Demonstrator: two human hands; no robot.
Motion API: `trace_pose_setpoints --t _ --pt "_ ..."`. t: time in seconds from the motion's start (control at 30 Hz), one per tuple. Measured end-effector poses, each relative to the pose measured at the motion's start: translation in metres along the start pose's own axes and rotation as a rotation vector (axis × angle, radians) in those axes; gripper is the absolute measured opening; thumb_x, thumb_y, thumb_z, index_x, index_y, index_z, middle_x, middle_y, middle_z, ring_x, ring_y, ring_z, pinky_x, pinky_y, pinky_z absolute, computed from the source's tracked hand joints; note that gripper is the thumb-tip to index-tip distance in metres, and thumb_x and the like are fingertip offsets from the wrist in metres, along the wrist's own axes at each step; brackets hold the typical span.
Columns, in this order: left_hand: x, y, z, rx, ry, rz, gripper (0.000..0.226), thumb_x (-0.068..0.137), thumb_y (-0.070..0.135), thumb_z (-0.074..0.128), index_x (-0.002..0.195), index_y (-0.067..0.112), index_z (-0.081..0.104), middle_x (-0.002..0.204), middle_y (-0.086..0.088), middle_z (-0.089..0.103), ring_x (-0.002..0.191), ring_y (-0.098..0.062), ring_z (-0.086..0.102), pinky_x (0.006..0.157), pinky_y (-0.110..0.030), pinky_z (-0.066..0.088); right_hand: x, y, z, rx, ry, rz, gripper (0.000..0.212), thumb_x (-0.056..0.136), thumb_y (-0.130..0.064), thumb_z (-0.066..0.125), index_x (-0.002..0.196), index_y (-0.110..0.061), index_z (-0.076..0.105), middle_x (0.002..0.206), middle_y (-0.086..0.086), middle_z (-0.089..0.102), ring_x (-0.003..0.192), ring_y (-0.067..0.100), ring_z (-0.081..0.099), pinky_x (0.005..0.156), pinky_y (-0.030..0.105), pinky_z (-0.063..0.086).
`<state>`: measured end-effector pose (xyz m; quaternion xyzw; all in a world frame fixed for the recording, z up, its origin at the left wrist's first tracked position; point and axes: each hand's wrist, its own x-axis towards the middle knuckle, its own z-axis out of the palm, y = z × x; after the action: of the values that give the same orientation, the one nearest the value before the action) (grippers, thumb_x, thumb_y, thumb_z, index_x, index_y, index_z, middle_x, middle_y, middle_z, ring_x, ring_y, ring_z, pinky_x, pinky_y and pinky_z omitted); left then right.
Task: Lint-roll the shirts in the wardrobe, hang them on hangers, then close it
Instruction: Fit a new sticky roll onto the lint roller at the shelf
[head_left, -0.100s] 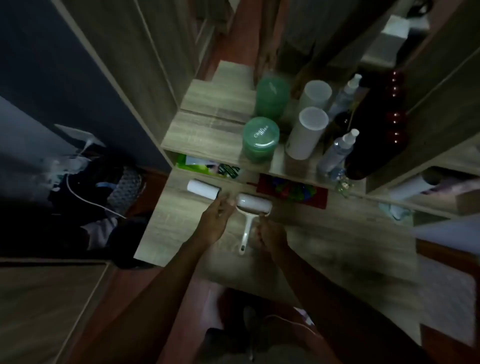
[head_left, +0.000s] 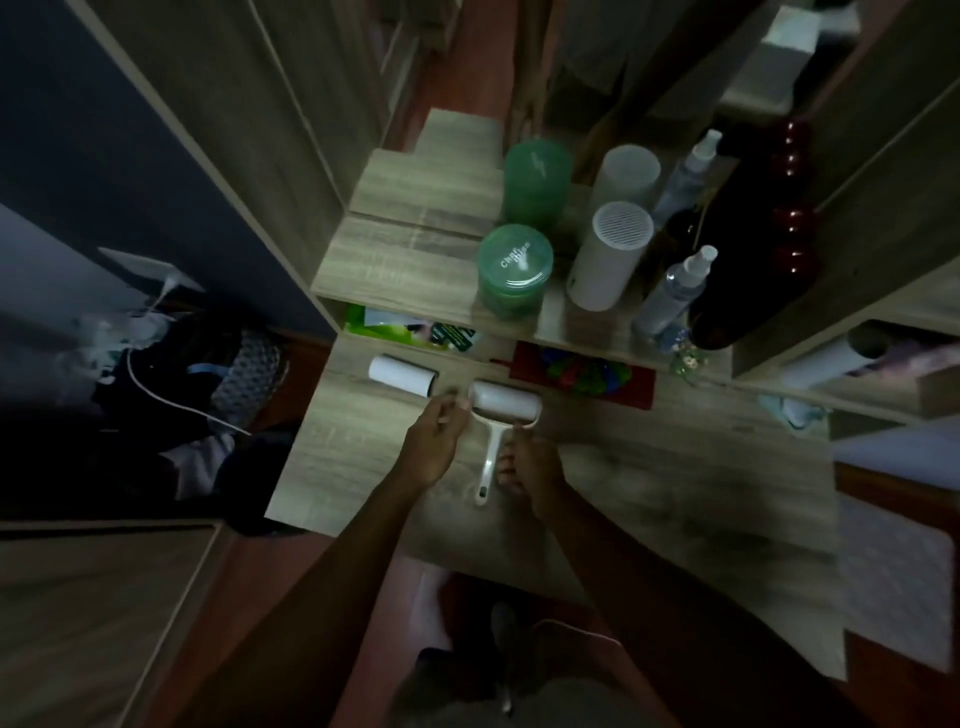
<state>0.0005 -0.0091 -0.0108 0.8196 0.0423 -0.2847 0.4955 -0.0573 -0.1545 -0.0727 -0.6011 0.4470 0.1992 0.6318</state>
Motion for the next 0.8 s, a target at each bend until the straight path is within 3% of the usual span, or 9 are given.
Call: trace_pose_setpoints --t 0.1,0.27,0.37,0.47,0.53,0.57,0.67,0.73,0.8 --pt "-0.001 -0.006 0.004 -0.031 -0.006 -0.035 0.040 0.097 0.047 0.054 0.129 0.023 0.059 0.126 -0.001 0.065 0.117 -0.017 0.060 0.091 -0.028 0.047 -0.005 -0.007 0.003 0.065 -0.035 0.009 0.027 0.101 -0.032 0.046 0.084 -0.018 0.061 0.078 0.001 0.065 0.063 0.012 0.062 0.051 0.022 0.051" --pt "-0.005 -0.016 -0.010 -0.018 0.018 -0.059 0.046 0.094 0.051 0.058 0.133 0.026 0.057 0.129 0.000 0.063 0.118 -0.017 0.059 0.102 -0.041 0.049 0.009 -0.008 0.008 0.214 0.038 -0.035 0.036 0.098 -0.041 0.055 0.074 -0.016 0.058 0.059 -0.003 0.054 0.040 0.005 0.051 0.035 0.018 0.040" --pt "-0.009 -0.018 -0.021 -0.012 0.054 -0.036 0.041 0.096 0.041 0.059 0.133 0.023 0.057 0.123 0.003 0.063 0.113 -0.014 0.058 0.097 -0.034 0.048 0.019 -0.007 0.010 0.101 0.066 -0.030 0.026 0.098 -0.035 0.050 0.077 -0.020 0.054 0.073 0.002 0.056 0.055 0.012 0.056 0.053 0.025 0.050" --pt "-0.009 -0.021 -0.036 -0.019 0.119 -0.002 0.037 0.097 0.033 0.060 0.131 0.018 0.059 0.124 0.000 0.065 0.115 -0.015 0.059 0.100 -0.039 0.049 0.001 -0.022 0.018 -0.194 -0.044 -0.122 0.025 0.101 -0.031 0.041 0.080 -0.027 0.053 0.091 0.004 0.061 0.074 0.012 0.057 0.074 0.029 0.051" --pt "-0.012 -0.020 -0.046 -0.023 0.140 0.013 0.032 0.097 0.030 0.059 0.127 0.019 0.061 0.124 0.000 0.066 0.115 -0.016 0.060 0.101 -0.040 0.049 -0.013 -0.031 0.027 -0.328 -0.141 -0.249 0.022 0.103 -0.026 0.041 0.088 -0.025 0.058 0.095 0.002 0.061 0.078 0.006 0.055 0.073 0.018 0.045" --pt "-0.015 -0.018 -0.049 -0.019 0.131 0.011 0.031 0.097 0.031 0.059 0.126 0.020 0.062 0.123 0.001 0.066 0.115 -0.015 0.060 0.100 -0.039 0.049 -0.020 -0.034 0.032 -0.374 -0.172 -0.312 0.022 0.103 -0.024 0.043 0.097 -0.017 0.063 0.098 0.005 0.063 0.082 0.010 0.059 0.074 0.018 0.045" --pt "-0.022 -0.016 -0.056 -0.020 0.081 0.016 0.030 0.094 0.043 0.062 0.119 0.027 0.066 0.118 0.006 0.069 0.109 -0.012 0.063 0.096 -0.035 0.051 -0.038 -0.038 0.048 -0.489 -0.241 -0.491 0.032 0.104 -0.021 0.043 0.113 0.002 0.063 0.110 0.019 0.067 0.102 0.031 0.063 0.090 0.035 0.049" --pt "-0.025 -0.019 -0.061 -0.021 0.101 0.032 0.027 0.093 0.043 0.064 0.115 0.028 0.067 0.114 0.009 0.070 0.106 -0.009 0.064 0.094 -0.031 0.051 -0.052 -0.040 0.058 -0.552 -0.240 -0.602 0.032 0.103 -0.023 0.043 0.111 0.000 0.064 0.107 0.017 0.069 0.100 0.030 0.065 0.090 0.041 0.053" --pt "-0.030 -0.020 -0.066 -0.041 0.152 0.027 0.023 0.094 0.039 0.063 0.112 0.026 0.067 0.110 0.008 0.070 0.104 -0.010 0.065 0.091 -0.029 0.050 -0.065 -0.042 0.066 -0.567 -0.189 -0.687 0.030 0.102 -0.023 0.045 0.102 -0.003 0.068 0.098 0.011 0.073 0.092 0.022 0.068 0.084 0.037 0.054"
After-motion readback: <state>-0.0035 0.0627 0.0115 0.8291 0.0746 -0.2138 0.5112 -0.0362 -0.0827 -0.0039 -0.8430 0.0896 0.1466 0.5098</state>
